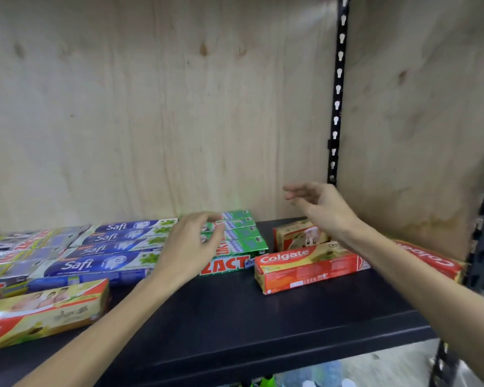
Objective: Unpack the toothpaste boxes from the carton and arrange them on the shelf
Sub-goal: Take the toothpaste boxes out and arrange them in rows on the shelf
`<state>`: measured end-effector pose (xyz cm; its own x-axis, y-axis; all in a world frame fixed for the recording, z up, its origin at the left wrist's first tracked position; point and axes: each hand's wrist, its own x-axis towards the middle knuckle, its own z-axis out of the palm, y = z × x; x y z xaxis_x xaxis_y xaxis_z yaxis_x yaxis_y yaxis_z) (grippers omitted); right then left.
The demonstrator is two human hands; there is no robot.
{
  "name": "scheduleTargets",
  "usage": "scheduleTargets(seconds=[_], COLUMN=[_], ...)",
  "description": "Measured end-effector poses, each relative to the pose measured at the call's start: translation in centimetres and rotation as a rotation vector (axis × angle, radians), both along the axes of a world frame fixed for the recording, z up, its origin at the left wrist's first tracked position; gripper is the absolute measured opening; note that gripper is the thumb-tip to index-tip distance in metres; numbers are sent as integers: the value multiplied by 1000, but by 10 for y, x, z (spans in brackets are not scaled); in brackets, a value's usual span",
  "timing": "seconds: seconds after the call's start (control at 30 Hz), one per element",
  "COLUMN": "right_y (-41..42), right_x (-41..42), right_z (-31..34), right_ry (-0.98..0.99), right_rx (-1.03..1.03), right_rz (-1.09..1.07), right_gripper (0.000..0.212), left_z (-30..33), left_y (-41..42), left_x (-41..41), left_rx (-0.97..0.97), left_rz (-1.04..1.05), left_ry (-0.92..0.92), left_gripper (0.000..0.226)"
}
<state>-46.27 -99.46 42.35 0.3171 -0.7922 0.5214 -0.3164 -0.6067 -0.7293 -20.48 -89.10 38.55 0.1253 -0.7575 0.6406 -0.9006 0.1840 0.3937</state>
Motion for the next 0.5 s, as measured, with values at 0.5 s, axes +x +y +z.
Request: scheduleTargets(seconds=[0.5], right_y=[-95], right_x=[-47], right_z=[-11], right_ry=[668], right_rx=[-6], right_rz=[-28], right_gripper=[47], left_z=[31], left_y=[-134], left_x=[-64], left_rx=[548], left_rz=[-257], left_ry=[-190], left_gripper=[41])
